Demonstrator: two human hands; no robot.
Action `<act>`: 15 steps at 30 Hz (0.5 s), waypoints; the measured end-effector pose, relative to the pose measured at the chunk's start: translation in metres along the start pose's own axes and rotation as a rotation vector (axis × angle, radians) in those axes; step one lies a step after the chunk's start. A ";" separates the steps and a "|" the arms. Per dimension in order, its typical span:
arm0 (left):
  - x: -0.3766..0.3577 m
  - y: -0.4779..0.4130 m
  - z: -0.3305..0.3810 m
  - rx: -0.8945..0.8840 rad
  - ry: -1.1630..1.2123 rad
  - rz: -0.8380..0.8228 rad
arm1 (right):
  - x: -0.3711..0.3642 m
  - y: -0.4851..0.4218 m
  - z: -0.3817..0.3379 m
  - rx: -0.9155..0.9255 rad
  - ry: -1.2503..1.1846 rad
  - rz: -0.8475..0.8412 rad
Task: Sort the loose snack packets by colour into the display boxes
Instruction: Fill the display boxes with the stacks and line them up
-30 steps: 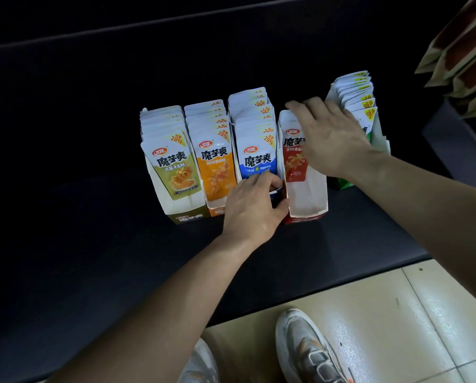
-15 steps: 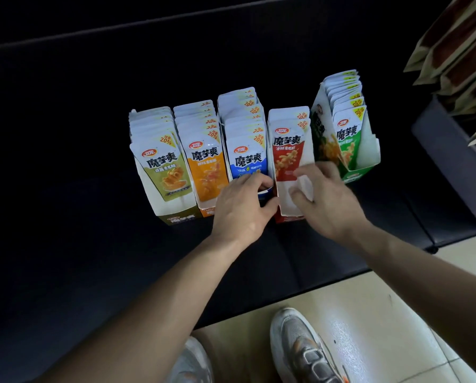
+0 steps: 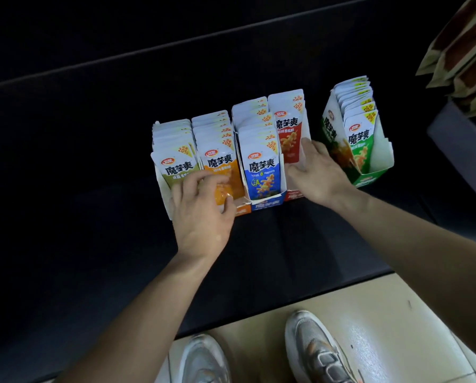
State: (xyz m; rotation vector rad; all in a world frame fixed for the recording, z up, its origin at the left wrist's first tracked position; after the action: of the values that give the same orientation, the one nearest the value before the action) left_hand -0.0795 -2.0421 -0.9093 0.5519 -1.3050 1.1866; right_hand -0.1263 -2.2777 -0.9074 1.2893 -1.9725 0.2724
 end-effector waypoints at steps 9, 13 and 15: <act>-0.007 0.007 -0.020 0.093 -0.075 -0.124 | -0.009 0.015 0.004 0.034 0.036 0.049; -0.010 0.011 -0.008 0.046 -0.072 -0.113 | -0.013 0.013 0.000 0.032 0.046 0.020; -0.010 0.014 -0.005 0.026 -0.091 -0.107 | -0.011 0.010 -0.002 0.030 0.061 -0.004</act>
State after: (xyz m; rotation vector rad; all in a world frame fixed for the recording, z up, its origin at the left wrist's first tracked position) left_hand -0.0880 -2.0368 -0.9239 0.6930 -1.3224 1.1018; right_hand -0.1320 -2.2644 -0.9114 1.2884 -1.9213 0.3363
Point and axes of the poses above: each hand's wrist, its own y-axis away from the middle knuckle, its own x-axis out of the back of the hand, z = x × y, the point moved 2 cm from there along -y, towards the middle knuckle, and after that the axes turned 11 degrees about -y, right-handed, at the moved point
